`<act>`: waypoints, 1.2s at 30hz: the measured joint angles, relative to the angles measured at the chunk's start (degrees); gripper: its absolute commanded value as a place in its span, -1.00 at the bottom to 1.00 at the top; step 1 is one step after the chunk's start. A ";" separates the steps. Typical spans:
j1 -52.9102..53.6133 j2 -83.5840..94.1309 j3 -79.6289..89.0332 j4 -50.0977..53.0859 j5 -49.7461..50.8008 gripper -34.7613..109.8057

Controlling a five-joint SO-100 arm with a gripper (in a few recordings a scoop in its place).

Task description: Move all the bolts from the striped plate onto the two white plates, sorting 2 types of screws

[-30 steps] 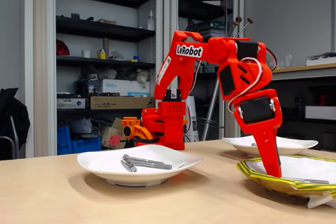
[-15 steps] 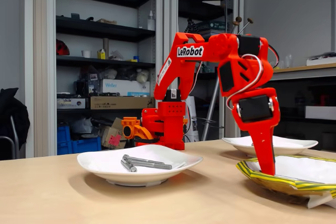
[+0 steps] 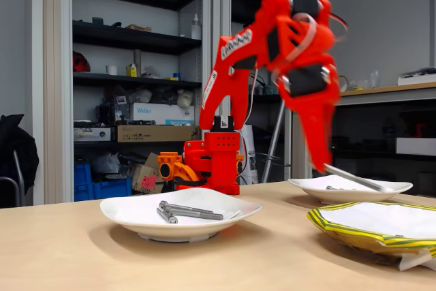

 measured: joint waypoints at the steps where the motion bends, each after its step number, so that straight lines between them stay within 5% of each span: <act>1: 1.14 3.34 3.69 0.44 0.18 -0.52; 12: 19.69 30.59 40.96 -9.76 -1.85 -0.52; 22: 24.61 30.94 48.96 -17.67 -4.22 -0.37; 36: -1.32 23.03 41.22 -31.73 8.00 -0.37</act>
